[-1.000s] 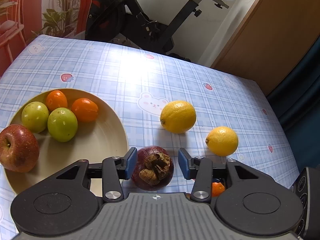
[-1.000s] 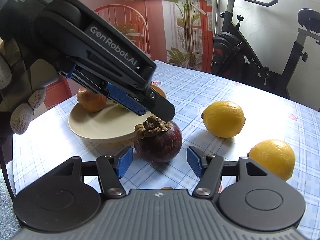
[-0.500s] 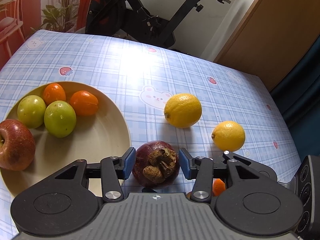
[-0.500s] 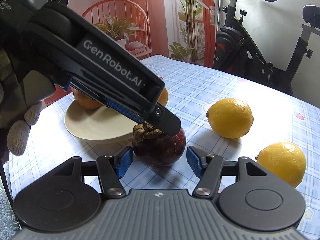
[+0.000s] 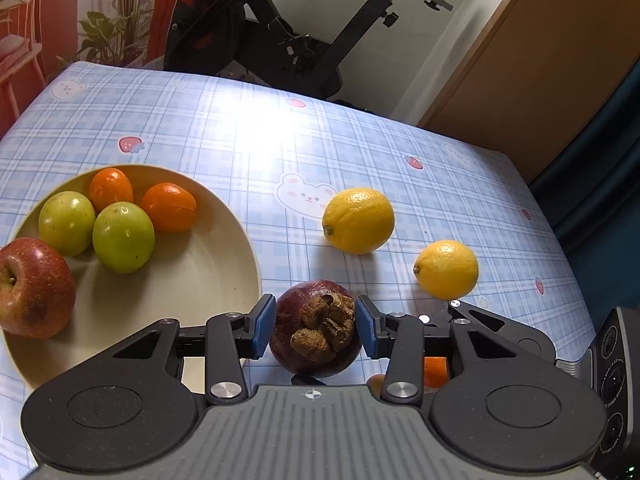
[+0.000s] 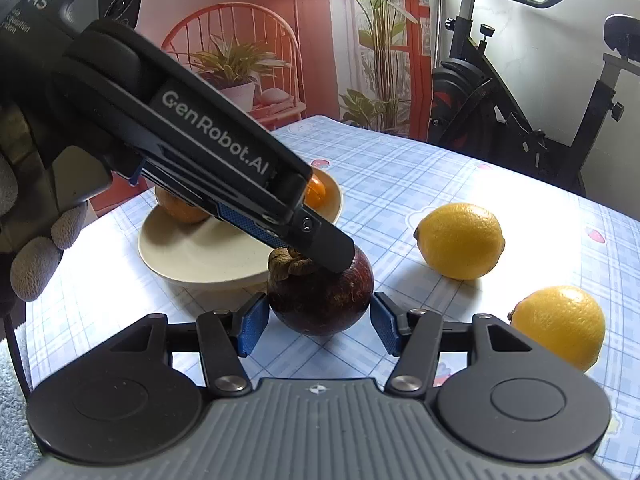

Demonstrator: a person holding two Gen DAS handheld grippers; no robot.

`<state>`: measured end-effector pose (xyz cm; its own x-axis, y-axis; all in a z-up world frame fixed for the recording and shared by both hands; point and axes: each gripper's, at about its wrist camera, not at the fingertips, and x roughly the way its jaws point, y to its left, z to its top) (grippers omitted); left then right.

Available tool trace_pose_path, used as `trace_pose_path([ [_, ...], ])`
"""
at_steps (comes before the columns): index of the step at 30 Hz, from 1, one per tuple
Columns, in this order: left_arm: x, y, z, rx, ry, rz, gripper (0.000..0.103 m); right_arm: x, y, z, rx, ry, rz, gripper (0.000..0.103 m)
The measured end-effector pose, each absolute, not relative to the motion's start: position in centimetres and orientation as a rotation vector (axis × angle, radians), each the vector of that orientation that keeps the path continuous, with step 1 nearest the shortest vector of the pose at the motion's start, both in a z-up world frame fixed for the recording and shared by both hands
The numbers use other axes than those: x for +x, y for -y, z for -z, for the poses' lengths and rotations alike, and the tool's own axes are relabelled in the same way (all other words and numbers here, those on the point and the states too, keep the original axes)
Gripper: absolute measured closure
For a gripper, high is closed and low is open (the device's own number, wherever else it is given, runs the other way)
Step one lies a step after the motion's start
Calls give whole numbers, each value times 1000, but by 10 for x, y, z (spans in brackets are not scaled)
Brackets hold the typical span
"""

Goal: Organize fruits
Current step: 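Close both grippers around the mangosteen and lift it, then carry the mangosteen onto the plate beside the red apple and release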

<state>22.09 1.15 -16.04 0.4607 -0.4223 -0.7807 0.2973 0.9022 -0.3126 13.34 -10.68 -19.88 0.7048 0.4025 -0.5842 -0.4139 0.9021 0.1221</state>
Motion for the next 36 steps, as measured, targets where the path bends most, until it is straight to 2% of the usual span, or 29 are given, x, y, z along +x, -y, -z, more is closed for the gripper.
trace_pose_path([
  [13,224,-55,132,-149,-963,385,57,155,72,178,-19,-616,-540,44],
  [22,237,-98,145,-189,-999,276,58,185,30,193,4,-668,-626,44],
  [36,243,-112,150,-219,-978,251,59,203,16,205,14,-684,-641,44],
])
